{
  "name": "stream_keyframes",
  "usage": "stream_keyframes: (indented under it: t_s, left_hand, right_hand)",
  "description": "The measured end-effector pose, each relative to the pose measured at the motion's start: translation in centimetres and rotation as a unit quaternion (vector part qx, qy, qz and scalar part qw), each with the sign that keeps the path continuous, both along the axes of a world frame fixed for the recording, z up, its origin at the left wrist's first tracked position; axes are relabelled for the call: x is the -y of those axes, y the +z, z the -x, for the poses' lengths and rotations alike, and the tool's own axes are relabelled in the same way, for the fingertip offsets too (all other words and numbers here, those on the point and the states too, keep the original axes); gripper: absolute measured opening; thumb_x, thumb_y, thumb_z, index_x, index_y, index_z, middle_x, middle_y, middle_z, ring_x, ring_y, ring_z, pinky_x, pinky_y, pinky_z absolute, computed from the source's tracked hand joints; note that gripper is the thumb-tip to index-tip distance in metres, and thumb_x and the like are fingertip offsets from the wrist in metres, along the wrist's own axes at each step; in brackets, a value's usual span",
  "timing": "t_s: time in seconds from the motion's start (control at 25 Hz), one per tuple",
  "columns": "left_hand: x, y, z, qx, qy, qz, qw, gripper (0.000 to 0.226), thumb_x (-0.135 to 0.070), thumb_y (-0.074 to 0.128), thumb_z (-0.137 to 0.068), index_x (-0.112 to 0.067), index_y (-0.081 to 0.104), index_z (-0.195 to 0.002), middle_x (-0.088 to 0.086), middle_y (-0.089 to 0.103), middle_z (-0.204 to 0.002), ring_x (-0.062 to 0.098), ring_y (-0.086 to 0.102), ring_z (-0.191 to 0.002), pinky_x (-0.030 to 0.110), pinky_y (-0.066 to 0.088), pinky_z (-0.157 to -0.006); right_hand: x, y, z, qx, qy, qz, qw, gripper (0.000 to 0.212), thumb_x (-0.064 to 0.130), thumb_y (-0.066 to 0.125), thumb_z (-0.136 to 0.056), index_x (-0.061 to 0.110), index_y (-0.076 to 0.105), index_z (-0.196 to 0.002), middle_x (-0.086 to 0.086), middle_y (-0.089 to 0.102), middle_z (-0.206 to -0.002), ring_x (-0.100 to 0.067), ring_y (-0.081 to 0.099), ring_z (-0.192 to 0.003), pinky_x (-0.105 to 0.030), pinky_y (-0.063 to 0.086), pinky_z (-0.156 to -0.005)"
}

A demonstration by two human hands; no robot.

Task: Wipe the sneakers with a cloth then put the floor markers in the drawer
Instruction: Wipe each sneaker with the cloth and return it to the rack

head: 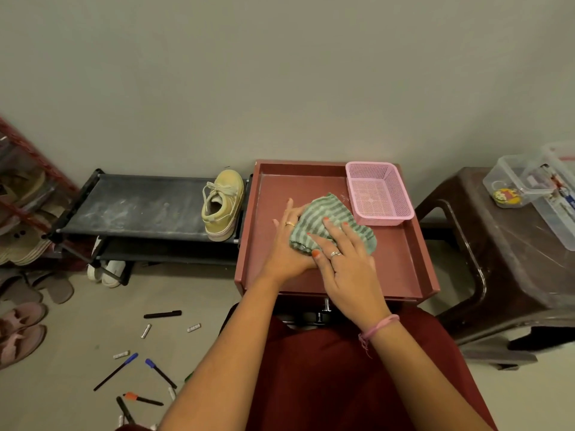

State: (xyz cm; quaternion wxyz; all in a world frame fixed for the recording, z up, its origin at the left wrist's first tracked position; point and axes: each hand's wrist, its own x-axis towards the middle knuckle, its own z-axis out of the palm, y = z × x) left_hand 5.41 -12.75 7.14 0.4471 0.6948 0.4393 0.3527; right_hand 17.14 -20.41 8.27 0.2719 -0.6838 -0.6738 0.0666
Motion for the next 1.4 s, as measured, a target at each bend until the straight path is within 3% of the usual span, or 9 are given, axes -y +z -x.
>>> stream_keyframes:
  t_s: [0.2,0.4,0.48,0.64,0.8,0.92,1.08,1.28,1.4]
  left_hand:
    - [-0.8,0.1,-0.5,0.019,0.015,0.042,0.999,0.080,-0.028,0.085,-0.046,-0.051,0.051,-0.114,-0.002,0.061,-0.121,0.012,0.060,-0.113,0.042,0.049,-0.098]
    - [-1.1,0.6,-0.5,0.015,-0.001,0.064,0.998,0.064,-0.005,0.084,-0.057,-0.022,0.052,-0.111,-0.014,0.060,-0.102,-0.021,0.056,-0.089,0.002,0.042,-0.075]
    - [-0.8,0.9,-0.8,-0.003,-0.017,0.057,0.998,0.069,-0.008,0.086,-0.055,-0.021,0.051,-0.113,-0.014,0.060,-0.104,-0.018,0.056,-0.092,0.006,0.043,-0.080]
    - [-0.1,0.6,-1.4,-0.036,-0.046,-0.001,0.998,0.087,-0.034,0.080,-0.046,-0.023,0.051,-0.127,-0.005,0.059,-0.119,0.012,0.058,-0.111,0.046,0.041,-0.105]
    - [0.4,0.8,-2.1,-0.053,-0.082,-0.033,0.995,0.098,-0.035,0.079,-0.047,-0.018,0.045,-0.137,-0.006,0.052,-0.124,0.014,0.052,-0.117,0.050,0.037,-0.107]
    - [0.8,1.2,-3.3,-0.028,-0.072,-0.006,0.997,0.094,-0.026,0.081,-0.049,-0.022,0.047,-0.137,-0.005,0.052,-0.130,0.013,0.051,-0.120,0.041,0.042,-0.105]
    - [0.5,1.2,-4.3,-0.028,-0.079,-0.011,0.996,0.097,-0.017,0.083,-0.049,-0.018,0.047,-0.139,-0.003,0.052,-0.132,0.012,0.051,-0.121,0.035,0.043,-0.105]
    - [0.2,0.7,-4.5,-0.042,-0.096,-0.040,0.994,0.089,-0.017,0.083,-0.059,-0.018,0.045,-0.140,-0.003,0.052,-0.132,0.009,0.051,-0.120,0.019,0.040,-0.101]
    - [0.5,0.9,-4.7,-0.040,-0.085,-0.028,0.995,0.093,-0.011,0.083,-0.057,-0.019,0.044,-0.141,-0.004,0.050,-0.134,0.009,0.050,-0.121,0.027,0.042,-0.105]
  right_hand:
    - [-2.3,0.9,-0.5,-0.043,0.013,0.069,0.997,0.042,0.038,0.029,-0.101,0.033,0.043,-0.139,0.015,0.014,-0.156,-0.010,0.007,-0.146,-0.036,0.020,-0.115]
    - [-3.6,1.0,0.2,-0.144,-0.056,0.072,0.985,0.042,0.036,0.033,-0.101,0.025,0.045,-0.139,0.014,0.019,-0.156,-0.011,0.011,-0.145,-0.037,0.014,-0.118]
    - [-3.1,0.4,0.4,-0.168,-0.079,0.046,0.982,0.040,0.034,0.034,-0.101,0.023,0.046,-0.138,0.012,0.023,-0.155,-0.013,0.015,-0.144,-0.037,0.015,-0.118]
    - [0.3,-1.2,-0.3,-0.115,-0.034,-0.037,0.992,0.039,0.029,0.034,-0.100,0.020,0.049,-0.135,0.010,0.030,-0.151,-0.014,0.015,-0.144,-0.030,0.014,-0.117]
    - [2.2,-2.2,-2.4,-0.072,0.038,-0.078,0.994,0.041,0.025,0.032,-0.100,0.022,0.039,-0.140,0.008,0.032,-0.150,-0.016,0.015,-0.145,-0.031,0.014,-0.118]
    - [1.3,-2.6,-2.8,-0.245,-0.024,-0.059,0.968,0.042,0.034,0.029,-0.099,0.031,0.033,-0.141,0.007,0.032,-0.150,-0.010,0.023,-0.141,-0.038,0.019,-0.118]
    - [-0.3,-1.8,-3.5,-0.543,-0.107,-0.010,0.833,0.043,0.034,0.036,-0.098,0.021,0.043,-0.139,0.001,0.048,-0.140,-0.012,0.044,-0.129,-0.045,0.033,-0.111]
    - [2.2,-2.5,-2.9,-0.153,-0.019,-0.053,0.987,0.042,0.032,0.029,-0.098,0.032,0.037,-0.140,0.012,0.022,-0.154,-0.012,0.009,-0.145,-0.020,0.002,-0.117]
    - [2.0,-2.9,-3.8,-0.208,-0.016,-0.073,0.975,0.044,0.030,0.028,-0.099,0.029,0.028,-0.144,0.018,0.023,-0.152,-0.010,0.014,-0.144,-0.020,0.007,-0.117]
